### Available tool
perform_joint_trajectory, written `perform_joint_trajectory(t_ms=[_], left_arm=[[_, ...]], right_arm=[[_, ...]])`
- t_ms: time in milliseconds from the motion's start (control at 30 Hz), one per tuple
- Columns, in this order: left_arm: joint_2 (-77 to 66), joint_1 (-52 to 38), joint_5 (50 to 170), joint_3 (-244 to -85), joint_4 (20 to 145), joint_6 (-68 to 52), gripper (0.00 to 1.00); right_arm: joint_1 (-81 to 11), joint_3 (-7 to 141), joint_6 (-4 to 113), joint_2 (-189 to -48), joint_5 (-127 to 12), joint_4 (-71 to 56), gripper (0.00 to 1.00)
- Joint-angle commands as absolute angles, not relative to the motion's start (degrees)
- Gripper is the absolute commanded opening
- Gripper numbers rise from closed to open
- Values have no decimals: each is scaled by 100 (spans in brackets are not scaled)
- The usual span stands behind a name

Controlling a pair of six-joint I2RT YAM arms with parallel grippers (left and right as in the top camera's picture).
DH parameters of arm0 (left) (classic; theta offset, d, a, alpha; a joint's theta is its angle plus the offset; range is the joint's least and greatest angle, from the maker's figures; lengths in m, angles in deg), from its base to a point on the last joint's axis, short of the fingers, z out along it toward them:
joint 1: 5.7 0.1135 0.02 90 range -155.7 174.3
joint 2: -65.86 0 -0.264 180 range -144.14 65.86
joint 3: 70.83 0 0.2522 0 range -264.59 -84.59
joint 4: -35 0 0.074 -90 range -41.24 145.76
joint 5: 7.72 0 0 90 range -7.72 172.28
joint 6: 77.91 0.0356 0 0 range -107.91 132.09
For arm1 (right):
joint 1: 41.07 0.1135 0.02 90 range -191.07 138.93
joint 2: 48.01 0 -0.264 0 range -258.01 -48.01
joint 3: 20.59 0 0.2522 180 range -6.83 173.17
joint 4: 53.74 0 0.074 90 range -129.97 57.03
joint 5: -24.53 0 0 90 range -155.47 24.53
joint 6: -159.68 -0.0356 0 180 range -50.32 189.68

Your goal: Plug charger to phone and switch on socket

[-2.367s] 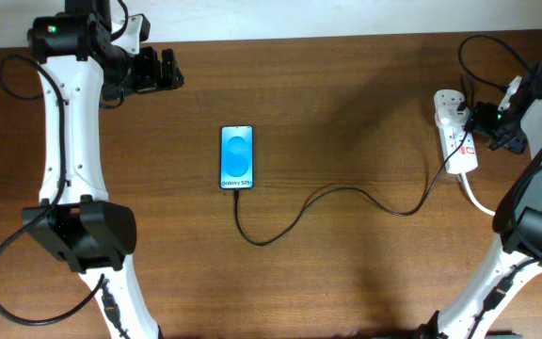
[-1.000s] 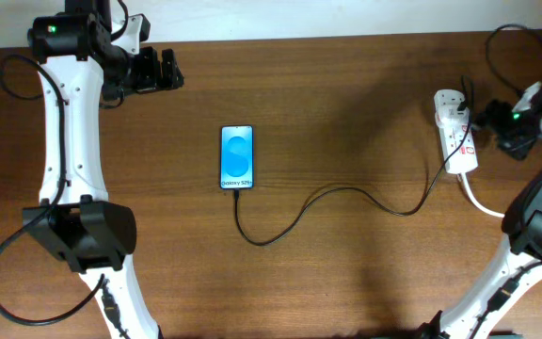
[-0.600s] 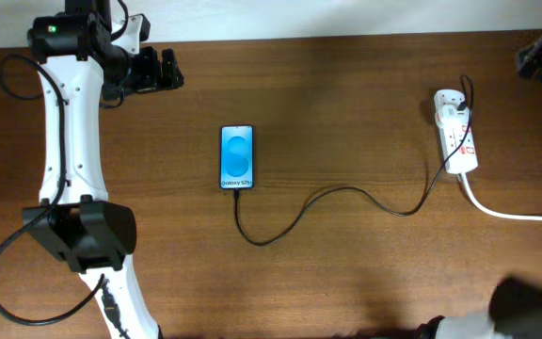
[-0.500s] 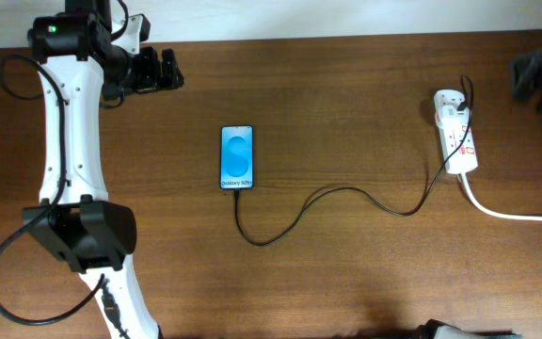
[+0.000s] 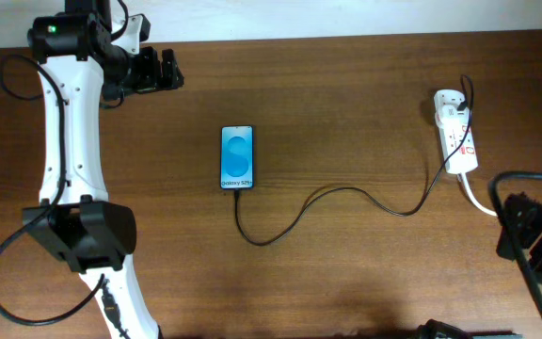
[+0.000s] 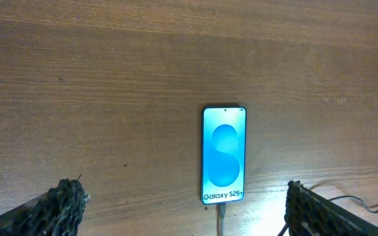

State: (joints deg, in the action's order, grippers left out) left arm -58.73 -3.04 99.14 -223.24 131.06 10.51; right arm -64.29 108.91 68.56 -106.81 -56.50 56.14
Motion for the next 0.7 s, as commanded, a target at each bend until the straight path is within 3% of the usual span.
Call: perform_joint_trajectory(t_ms=[0, 100, 167, 367, 667], left_arm=[[-5788, -291, 9874, -22392, 13112, 1036, 99], [-5788, -291, 9874, -22392, 13112, 1036, 99], [-5788, -291, 9874, -22392, 13112, 1036, 99], [-5788, -291, 9874, -22392, 13112, 1038, 100], [-5788, -291, 9874, -22392, 13112, 1036, 99]], right_arm=[[-5882, 10012, 7098, -10292, -5868, 4770, 99], [-5238, 7945, 7098, -9208, -6231, 2657, 99], [-5002, 5814, 7100, -8091, -6633, 758, 99], [-4838, 1862, 7096, -5930, -6616, -2313, 99], [-4814, -188, 7076, -4861, -6574, -3612, 98]])
